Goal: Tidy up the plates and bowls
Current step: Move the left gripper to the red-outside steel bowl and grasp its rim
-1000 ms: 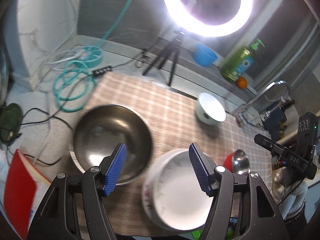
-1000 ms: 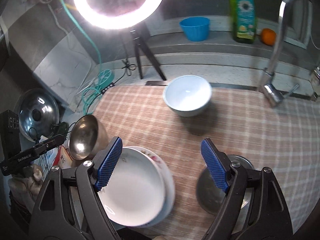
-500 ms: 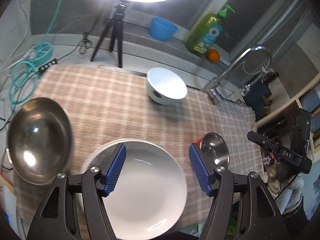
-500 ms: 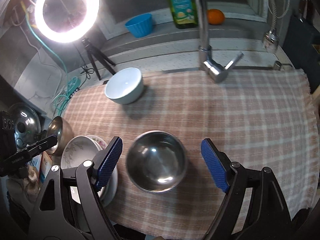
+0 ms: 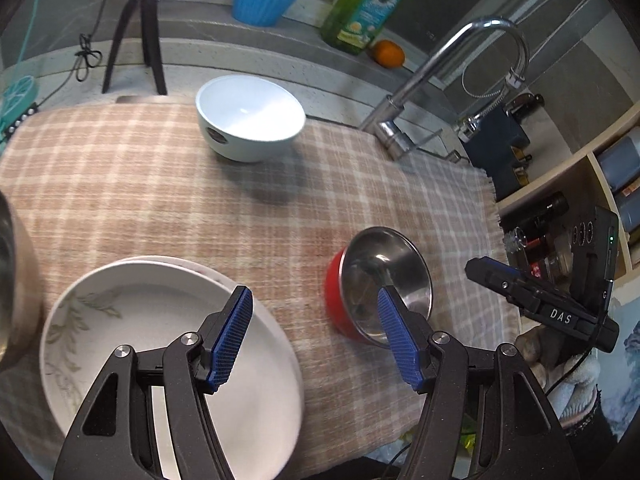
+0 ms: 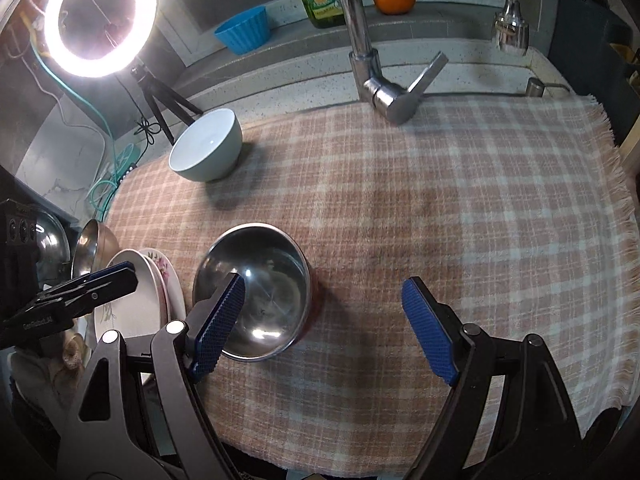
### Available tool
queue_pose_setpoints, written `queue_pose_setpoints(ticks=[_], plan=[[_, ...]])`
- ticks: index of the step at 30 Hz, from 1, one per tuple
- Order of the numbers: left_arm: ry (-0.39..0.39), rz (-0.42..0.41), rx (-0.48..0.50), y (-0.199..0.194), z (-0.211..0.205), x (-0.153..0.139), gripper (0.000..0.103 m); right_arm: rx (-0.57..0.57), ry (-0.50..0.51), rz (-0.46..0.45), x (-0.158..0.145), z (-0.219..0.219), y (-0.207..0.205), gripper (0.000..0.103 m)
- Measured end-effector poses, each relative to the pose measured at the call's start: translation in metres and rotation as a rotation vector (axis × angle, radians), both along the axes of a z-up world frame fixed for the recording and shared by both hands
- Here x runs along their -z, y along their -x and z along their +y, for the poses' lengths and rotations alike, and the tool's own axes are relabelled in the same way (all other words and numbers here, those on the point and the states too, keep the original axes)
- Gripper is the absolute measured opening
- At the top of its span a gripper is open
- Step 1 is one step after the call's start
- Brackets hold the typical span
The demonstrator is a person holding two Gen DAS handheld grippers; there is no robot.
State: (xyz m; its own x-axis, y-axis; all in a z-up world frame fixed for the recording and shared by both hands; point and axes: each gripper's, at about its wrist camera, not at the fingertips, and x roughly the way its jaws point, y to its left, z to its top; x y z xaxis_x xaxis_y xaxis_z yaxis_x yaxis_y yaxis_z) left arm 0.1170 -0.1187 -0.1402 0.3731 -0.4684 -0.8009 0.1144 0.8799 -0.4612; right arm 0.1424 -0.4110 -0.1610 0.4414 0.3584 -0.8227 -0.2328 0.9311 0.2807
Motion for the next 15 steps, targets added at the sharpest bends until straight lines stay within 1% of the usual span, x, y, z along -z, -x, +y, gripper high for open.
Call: queue_pose_setpoints(ticks=[3, 6, 7, 8, 9, 10, 11, 12, 13, 14, 15], plan=[[0.001, 0.026, 0.024, -0.003, -0.014, 0.009, 0.063, -0.010, -0.016, 0.025, 0.010, 0.000, -0.001, 0.082], [-0.002, 0.040, 0.041, -0.005, -0.024, 0.016, 0.061, -0.025, -0.027, 0.048, 0.019, 0.002, -0.001, 0.073], [-0.004, 0.043, 0.047, -0.005, -0.027, 0.018, 0.060, -0.028, -0.033, 0.055, 0.022, 0.002, -0.002, 0.072], [-0.006, 0.045, 0.051, -0.006, -0.029, 0.019, 0.057, -0.030, -0.039, 0.064, 0.025, 0.002, -0.002, 0.071], [-0.008, 0.049, 0.055, -0.006, -0.031, 0.021, 0.053, -0.033, -0.047, 0.075, 0.028, 0.002, -0.003, 0.067], [-0.008, 0.056, 0.057, -0.007, -0.033, 0.023, 0.051, -0.033, -0.052, 0.085, 0.031, 0.002, -0.004, 0.061], [-0.007, 0.061, 0.058, -0.007, -0.034, 0.025, 0.045, -0.032, -0.060, 0.098, 0.034, 0.002, -0.005, 0.057], [-0.006, 0.067, 0.060, -0.007, -0.035, 0.027, 0.039, -0.030, -0.071, 0.110, 0.037, 0.001, -0.006, 0.049], [-0.006, 0.071, 0.059, -0.008, -0.036, 0.029, 0.036, -0.029, -0.079, 0.119, 0.040, 0.001, -0.007, 0.045], [-0.003, 0.076, 0.057, -0.008, -0.036, 0.031, 0.032, -0.027, -0.088, 0.124, 0.041, 0.000, -0.007, 0.045], [0.002, 0.082, 0.054, -0.009, -0.036, 0.032, 0.031, -0.027, -0.093, 0.126, 0.042, 0.000, -0.007, 0.043]])
